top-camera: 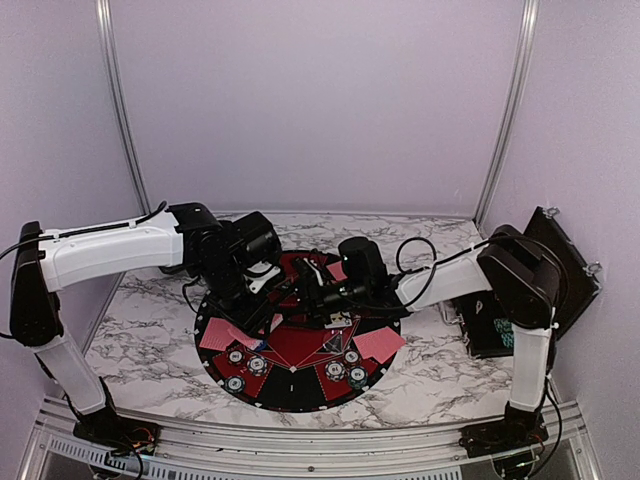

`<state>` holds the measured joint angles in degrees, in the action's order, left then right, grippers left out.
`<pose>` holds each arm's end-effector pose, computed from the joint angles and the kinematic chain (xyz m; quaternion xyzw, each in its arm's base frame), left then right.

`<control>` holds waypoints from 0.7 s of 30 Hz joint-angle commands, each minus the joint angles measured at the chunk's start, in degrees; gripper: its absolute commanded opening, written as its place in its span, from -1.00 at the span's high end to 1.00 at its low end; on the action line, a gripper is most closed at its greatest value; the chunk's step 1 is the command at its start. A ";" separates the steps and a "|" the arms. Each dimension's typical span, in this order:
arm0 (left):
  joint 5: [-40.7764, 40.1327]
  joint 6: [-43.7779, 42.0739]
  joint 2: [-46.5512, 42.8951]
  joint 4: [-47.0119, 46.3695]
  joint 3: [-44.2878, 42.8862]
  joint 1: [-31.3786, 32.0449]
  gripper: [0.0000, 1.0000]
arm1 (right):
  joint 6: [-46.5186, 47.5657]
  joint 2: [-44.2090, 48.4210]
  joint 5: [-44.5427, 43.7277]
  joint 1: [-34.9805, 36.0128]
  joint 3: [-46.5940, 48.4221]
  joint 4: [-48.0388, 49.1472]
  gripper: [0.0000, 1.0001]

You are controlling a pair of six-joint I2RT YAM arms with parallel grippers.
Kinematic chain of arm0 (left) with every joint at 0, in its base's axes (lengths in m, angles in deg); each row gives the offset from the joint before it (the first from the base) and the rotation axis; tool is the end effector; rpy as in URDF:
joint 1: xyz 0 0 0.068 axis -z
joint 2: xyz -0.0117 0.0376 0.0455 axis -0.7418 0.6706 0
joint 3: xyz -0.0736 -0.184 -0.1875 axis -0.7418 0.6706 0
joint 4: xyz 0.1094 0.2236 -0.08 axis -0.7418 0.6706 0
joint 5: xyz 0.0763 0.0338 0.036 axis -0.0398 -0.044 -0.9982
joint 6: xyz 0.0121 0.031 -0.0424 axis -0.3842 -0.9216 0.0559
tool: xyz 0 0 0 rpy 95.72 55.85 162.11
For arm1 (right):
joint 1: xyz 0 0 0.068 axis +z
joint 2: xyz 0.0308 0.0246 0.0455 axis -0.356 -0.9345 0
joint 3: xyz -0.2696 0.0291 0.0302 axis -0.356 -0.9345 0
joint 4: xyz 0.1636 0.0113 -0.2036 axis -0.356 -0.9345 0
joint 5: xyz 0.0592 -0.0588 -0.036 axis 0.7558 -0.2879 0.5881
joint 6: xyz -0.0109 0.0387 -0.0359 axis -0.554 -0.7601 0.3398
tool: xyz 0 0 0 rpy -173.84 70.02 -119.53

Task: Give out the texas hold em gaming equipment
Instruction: Pick up the poker card from the face-down deck piles.

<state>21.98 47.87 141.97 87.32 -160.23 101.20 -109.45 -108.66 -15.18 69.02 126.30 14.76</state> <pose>0.1995 -0.2706 0.2702 0.3275 0.9322 -0.1036 0.1139 0.2639 0.3358 0.1678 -0.1863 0.7639 0.6167 0.0380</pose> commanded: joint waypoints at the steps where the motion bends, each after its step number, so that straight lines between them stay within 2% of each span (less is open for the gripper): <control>1: -0.09 -0.61 0.29 1.05 -1.75 0.35 -0.05 | -0.81 -2.16 1.06 1.66 3.51 1.77 -0.57; 10: -0.33 -0.54 -0.20 1.15 -1.75 0.29 -0.05 | -0.57 -4.52 0.82 2.63 4.77 0.82 -0.49; 21: -0.63 -0.20 -1.10 1.12 -1.14 0.36 -0.05 | 3.26 -3.63 -4.54 0.79 2.96 -5.28 -0.21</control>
<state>21.45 47.89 141.97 87.45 -160.23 101.27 -108.73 -112.55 -15.62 71.07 129.49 14.43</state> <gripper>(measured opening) 0.670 0.624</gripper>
